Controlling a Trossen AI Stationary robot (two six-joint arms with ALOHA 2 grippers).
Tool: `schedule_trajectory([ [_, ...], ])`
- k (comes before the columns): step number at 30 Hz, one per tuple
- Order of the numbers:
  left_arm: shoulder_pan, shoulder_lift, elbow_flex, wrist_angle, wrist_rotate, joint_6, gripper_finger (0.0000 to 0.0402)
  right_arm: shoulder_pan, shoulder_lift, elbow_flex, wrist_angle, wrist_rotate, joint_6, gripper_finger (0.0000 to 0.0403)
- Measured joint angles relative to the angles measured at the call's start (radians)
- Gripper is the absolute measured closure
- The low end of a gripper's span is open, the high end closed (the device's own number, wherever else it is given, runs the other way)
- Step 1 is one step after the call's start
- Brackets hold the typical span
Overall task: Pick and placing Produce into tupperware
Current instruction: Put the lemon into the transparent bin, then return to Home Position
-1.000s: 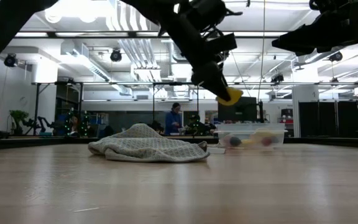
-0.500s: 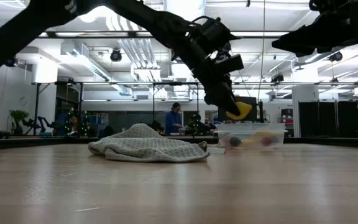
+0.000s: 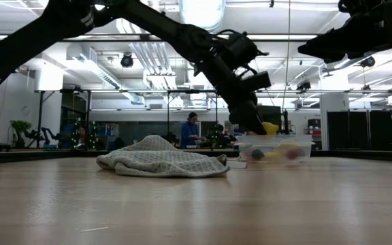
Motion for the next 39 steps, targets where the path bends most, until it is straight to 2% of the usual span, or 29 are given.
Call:
schedule_trajectory([
  [6,0.001,0.000,0.003,0.006,-0.009,-0.001,0.0211,0.000,0.000,0.000,0.000,0.000,0.011,0.0204],
  [12,0.001,0.000,0.003,0.007,-0.014,-0.003,0.0208,0.000,0.000,0.000,-0.001,0.000,0.011,0.0204],
  [16,-0.001,-0.001,0.003,0.017,-0.078,-0.016,0.0207,0.000,0.000,0.000,-0.001,0.000,0.011,0.0204],
  [24,0.000,-0.001,0.003,0.008,-0.083,-0.035,0.0202,0.000,0.000,0.000,-0.001,0.000,0.011,0.0204],
  [31,0.000,-0.001,0.003,0.009,-0.088,-0.036,0.0158,0.000,0.000,0.000,-0.001,0.000,0.011,0.0204],
  [35,-0.002,-0.001,0.003,0.010,-0.125,-0.035,0.0130,0.000,0.000,0.000,-0.001,0.000,0.011,0.0204],
  [39,-0.008,-0.002,0.003,0.010,-0.164,-0.027,0.0123,0.000,0.000,0.000,-0.001,0.000,0.010,0.0204],
])
